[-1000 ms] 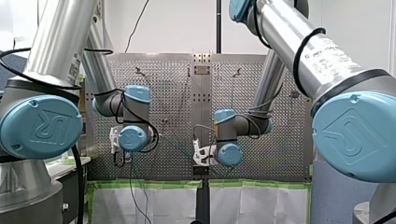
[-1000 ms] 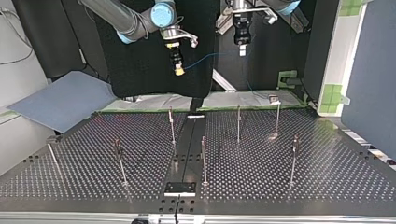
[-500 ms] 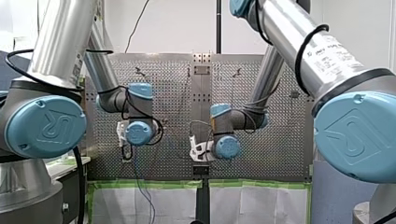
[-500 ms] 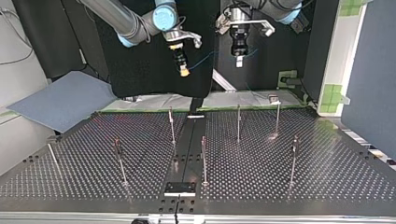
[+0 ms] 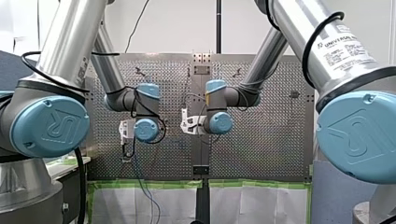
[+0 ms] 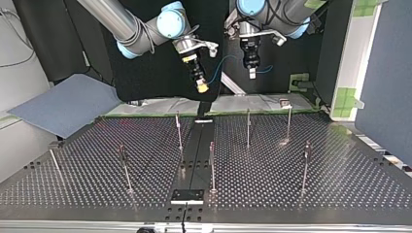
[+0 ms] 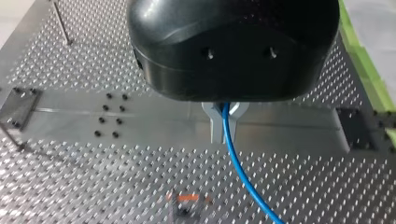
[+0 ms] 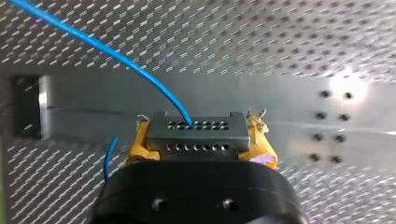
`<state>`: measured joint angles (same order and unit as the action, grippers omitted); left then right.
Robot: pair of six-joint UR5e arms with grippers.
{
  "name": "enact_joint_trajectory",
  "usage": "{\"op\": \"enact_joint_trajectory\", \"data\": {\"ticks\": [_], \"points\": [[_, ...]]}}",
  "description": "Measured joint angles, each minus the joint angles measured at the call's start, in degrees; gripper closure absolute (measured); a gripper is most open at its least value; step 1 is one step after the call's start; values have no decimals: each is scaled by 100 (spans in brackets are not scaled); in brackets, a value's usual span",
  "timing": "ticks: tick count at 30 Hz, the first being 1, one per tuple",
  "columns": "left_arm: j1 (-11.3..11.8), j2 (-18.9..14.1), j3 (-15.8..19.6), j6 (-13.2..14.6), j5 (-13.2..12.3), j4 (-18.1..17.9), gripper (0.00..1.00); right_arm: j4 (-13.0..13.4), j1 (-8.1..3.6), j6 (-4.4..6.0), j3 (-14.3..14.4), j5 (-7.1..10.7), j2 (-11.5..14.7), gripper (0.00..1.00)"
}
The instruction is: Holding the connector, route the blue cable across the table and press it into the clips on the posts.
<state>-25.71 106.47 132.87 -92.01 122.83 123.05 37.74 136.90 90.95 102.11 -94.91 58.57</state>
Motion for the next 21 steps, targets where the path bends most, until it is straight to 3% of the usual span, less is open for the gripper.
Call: {"op": "enact_joint_trajectory", "data": {"ticks": [13, 21], "points": [[50, -636, -28, -104, 629, 645, 100, -591, 47, 55, -590, 590, 590, 100], [149, -999, -236, -274, 797, 1009, 100, -844, 110, 243, -942, 803, 760, 100]]}}
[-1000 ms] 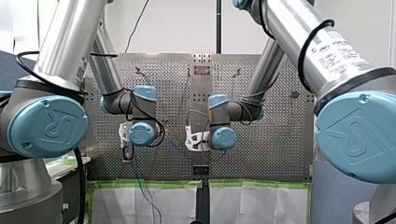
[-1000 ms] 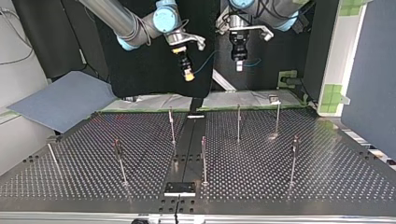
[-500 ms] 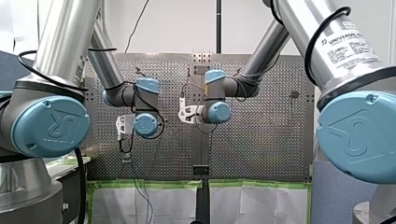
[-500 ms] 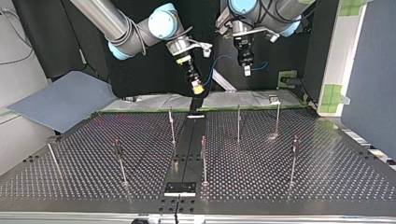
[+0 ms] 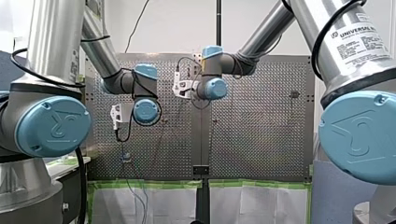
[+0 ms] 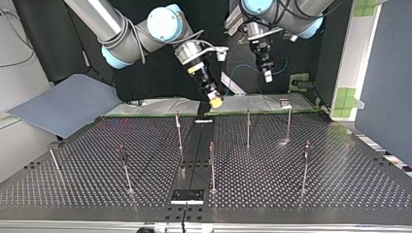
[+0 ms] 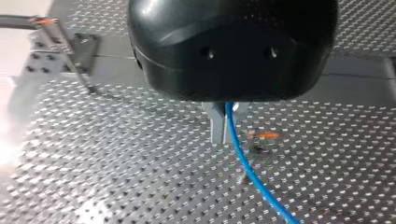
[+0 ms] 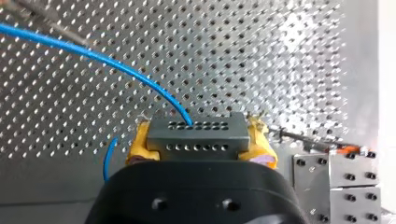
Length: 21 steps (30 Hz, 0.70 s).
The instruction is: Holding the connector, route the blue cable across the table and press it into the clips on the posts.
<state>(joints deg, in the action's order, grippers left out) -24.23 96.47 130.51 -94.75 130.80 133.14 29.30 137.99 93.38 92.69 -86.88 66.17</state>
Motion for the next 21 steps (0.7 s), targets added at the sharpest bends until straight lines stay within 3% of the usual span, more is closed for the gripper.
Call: {"op": "enact_joint_trajectory", "data": {"ticks": [14, 21], "points": [[342, -677, -322, -196, 245, 673, 100, -520, 132, 43, -493, 150, -8, 100], [707, -1056, -446, -174, -6, 1043, 100, -900, 135, 51, -872, 160, -9, 100]]}}
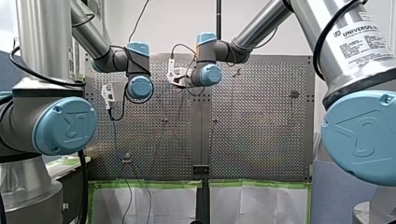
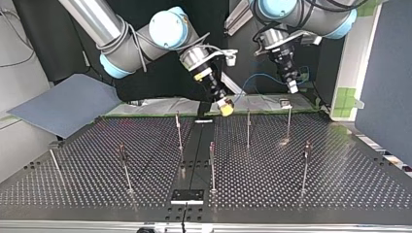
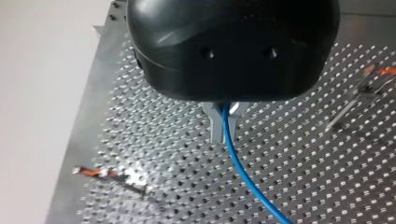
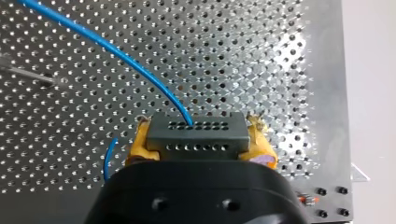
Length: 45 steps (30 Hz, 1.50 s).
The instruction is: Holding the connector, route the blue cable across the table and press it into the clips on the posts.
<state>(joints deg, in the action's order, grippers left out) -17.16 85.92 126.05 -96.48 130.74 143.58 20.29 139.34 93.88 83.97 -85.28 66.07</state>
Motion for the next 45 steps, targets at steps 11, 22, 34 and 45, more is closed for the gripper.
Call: {"op": "enact_joint_trajectory", "data": {"ticks": [11, 22, 34, 45], "points": [[418, -215, -428, -39, -396, 201, 100, -431, 2, 43, -628, 2, -3, 100], [681, -196, -974, -54, -501, 482, 100, -584, 2, 128, -1209, 2, -23, 100], [1122, -139, -1424, -88, -986, 679, 100, -619, 54, 189, -1769, -59, -312, 100], [1663, 65, -1474, -247, -1548, 500, 100, -691, 120, 195, -2180, -215, -614, 100]]}}
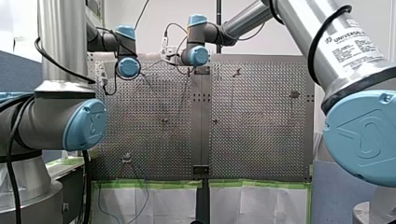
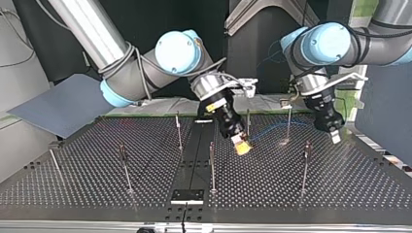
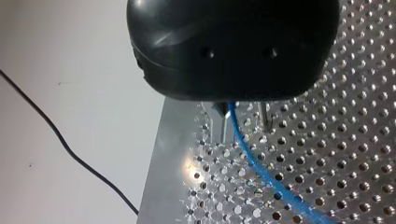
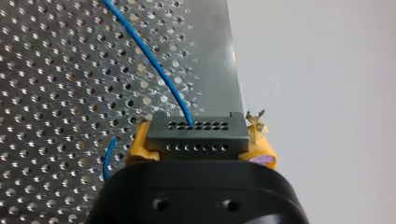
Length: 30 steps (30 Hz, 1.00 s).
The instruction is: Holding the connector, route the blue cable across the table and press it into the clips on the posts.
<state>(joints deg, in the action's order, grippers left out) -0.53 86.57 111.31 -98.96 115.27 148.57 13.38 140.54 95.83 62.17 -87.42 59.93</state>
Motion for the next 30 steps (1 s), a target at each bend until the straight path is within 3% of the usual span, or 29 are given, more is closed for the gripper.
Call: {"op": "enact_joint_trajectory", "data": {"ticks": [14, 30], "points": [[219, 380, -134, -117, -684, -107, 100, -66, -45, 3, -150, -216, -17, 100], [539, 648, -214, -283, -1398, -496, 100, -86, -49, -59, -155, -393, -28, 100]]}}
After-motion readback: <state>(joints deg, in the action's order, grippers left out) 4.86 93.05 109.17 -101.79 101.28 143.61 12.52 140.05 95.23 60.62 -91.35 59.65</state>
